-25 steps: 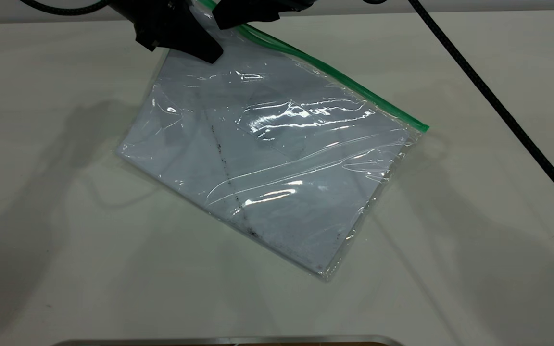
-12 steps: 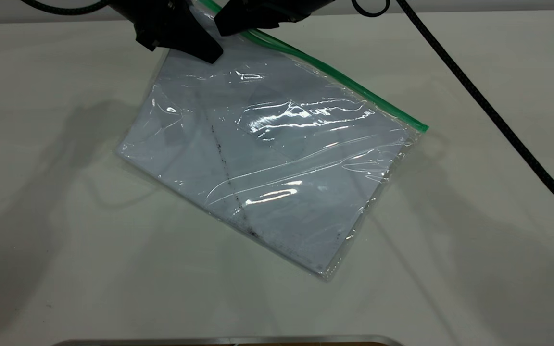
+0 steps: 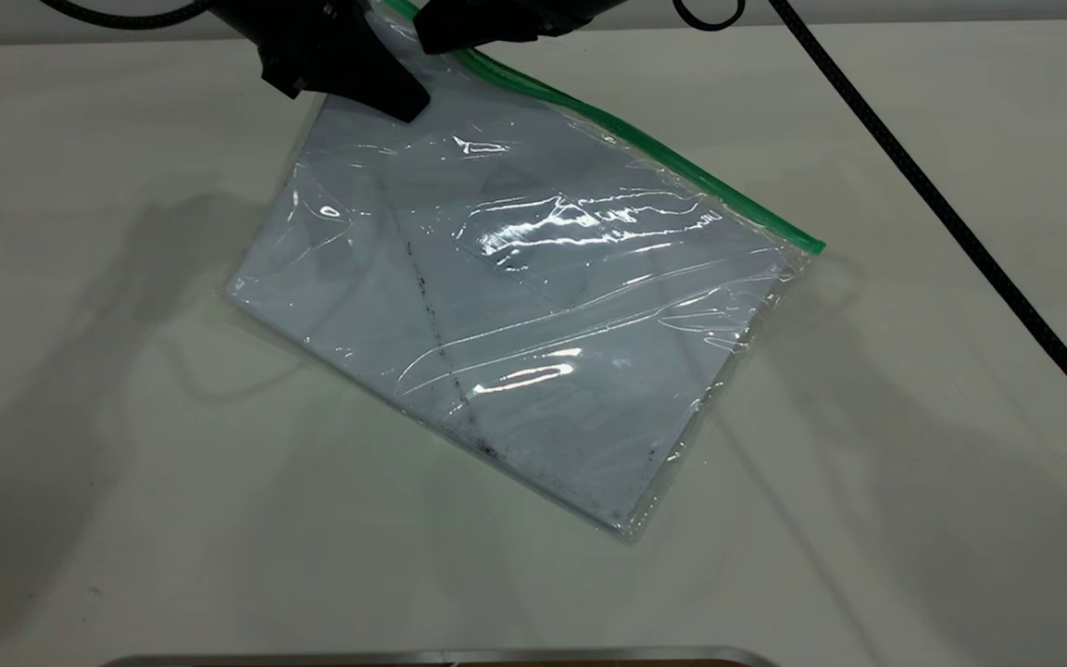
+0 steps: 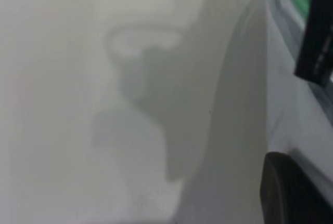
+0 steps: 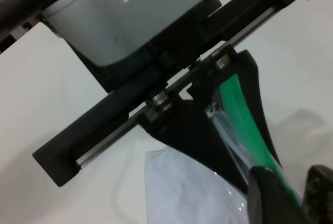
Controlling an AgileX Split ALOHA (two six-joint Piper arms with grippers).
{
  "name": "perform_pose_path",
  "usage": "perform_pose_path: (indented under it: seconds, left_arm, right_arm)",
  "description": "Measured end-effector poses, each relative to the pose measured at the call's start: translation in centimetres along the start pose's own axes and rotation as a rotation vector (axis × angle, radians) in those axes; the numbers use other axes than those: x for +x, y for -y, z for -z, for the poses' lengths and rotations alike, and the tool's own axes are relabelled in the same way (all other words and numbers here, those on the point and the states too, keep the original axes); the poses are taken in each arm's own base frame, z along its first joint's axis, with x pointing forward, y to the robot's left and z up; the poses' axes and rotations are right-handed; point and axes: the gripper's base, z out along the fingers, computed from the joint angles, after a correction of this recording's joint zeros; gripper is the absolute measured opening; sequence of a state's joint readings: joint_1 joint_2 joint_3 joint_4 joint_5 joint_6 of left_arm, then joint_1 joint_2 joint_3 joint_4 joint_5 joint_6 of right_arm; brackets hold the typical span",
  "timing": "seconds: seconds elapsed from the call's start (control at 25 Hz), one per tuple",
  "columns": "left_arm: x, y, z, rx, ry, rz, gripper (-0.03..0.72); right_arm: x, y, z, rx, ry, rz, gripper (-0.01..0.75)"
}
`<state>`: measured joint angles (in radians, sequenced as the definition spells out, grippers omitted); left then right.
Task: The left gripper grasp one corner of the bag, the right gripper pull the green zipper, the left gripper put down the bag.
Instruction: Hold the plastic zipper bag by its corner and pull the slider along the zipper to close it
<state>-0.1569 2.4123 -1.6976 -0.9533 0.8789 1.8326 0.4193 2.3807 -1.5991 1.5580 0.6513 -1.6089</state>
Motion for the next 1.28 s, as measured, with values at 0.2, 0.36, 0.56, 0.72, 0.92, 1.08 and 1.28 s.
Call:
perform_pose_path:
  seconds: [0.2, 0.36, 0.56, 0.72, 0.92, 1.08, 1.28]
  left_arm:
    - [0.0, 0.0, 0.0, 0.001, 0.002, 0.001, 0.054]
    - [0.1, 0.0, 0.2, 0.007, 0.008, 0.007, 0.054]
    - [0.7, -0.1, 1.0, 0.031, 0.033, 0.034, 0.054]
    - [1.2, -0.4, 2.1, 0.034, 0.098, 0.076, 0.054]
    - [1.3, -0.9, 3.1, 0.008, 0.192, 0.095, 0.054]
    - [1.3, -1.1, 3.6, 0.002, 0.241, 0.100, 0.054]
    - [1.4, -1.3, 3.8, -0.007, 0.267, 0.110, 0.054]
  right_arm:
    - [0.0, 0.0, 0.0, 0.000, 0.000, 0.007, 0.037]
    - [0.0, 0.0, 0.0, 0.001, -0.001, 0.024, 0.037]
    - [0.0, 0.1, 0.0, 0.005, 0.000, 0.034, 0.037]
    - [0.0, 0.6, 0.4, 0.019, -0.002, 0.037, 0.037]
    - [0.0, 1.9, 1.0, 0.064, -0.002, 0.043, 0.037]
    - [0.2, 2.6, 1.3, 0.085, -0.003, 0.067, 0.037]
    - [1.8, 4.1, 0.9, 0.073, -0.012, 0.028, 0.037]
